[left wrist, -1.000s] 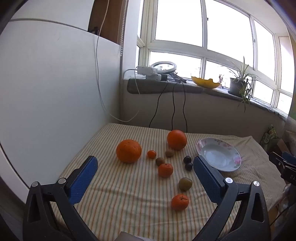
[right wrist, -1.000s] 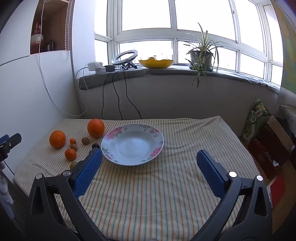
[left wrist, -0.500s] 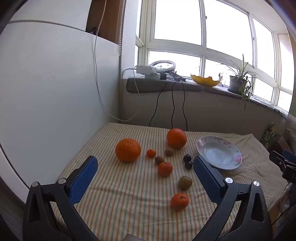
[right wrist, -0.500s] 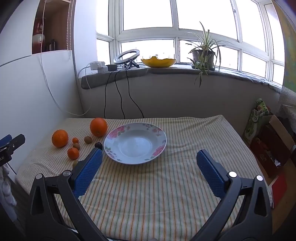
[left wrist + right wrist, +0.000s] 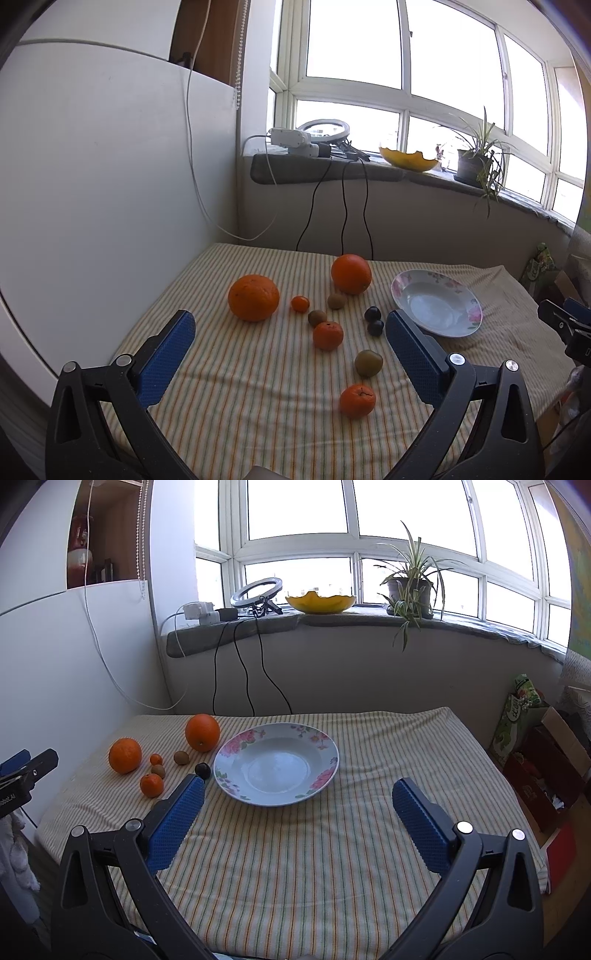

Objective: Organize fruits

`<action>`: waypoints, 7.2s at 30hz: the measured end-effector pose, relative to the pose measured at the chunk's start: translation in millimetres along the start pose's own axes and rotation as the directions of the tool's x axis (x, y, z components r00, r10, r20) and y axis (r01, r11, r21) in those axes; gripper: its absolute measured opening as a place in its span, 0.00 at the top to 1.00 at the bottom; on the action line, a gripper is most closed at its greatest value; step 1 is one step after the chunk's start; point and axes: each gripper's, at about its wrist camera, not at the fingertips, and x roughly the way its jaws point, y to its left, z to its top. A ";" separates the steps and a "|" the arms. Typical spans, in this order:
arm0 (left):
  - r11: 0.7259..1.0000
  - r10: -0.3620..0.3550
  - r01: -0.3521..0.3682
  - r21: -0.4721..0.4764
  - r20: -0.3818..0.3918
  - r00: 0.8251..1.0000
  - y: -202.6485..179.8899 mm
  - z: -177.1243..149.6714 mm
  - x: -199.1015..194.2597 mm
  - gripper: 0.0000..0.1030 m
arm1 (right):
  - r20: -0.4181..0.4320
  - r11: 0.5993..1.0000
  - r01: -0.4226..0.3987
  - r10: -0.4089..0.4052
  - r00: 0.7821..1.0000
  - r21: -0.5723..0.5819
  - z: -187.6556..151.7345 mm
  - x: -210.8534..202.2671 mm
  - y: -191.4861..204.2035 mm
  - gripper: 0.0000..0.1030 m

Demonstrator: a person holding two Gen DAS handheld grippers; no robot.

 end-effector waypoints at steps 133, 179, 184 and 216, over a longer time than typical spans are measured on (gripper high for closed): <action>0.919 -0.394 0.369 -0.139 -0.371 0.841 -15.5 -77.0 83.1 0.65 | -0.564 0.800 -0.600 0.498 0.658 0.008 -39.5 184.5 136.9 0.69; 0.867 -0.454 0.497 0.042 -0.348 0.820 -131.6 -6.6 146.3 0.66 | -0.362 0.928 -0.371 0.348 0.865 0.005 4.3 178.8 -16.8 0.69; 0.870 -0.441 0.490 0.050 -0.364 0.820 -136.7 -8.0 157.7 0.66 | -0.361 0.934 -0.355 0.321 0.876 -0.029 4.9 184.6 -15.3 0.69; 0.886 -0.410 0.458 0.074 -0.340 0.846 -129.7 -7.5 151.4 0.52 | -0.333 0.949 -0.305 0.262 0.906 -0.084 9.6 177.6 -17.3 0.43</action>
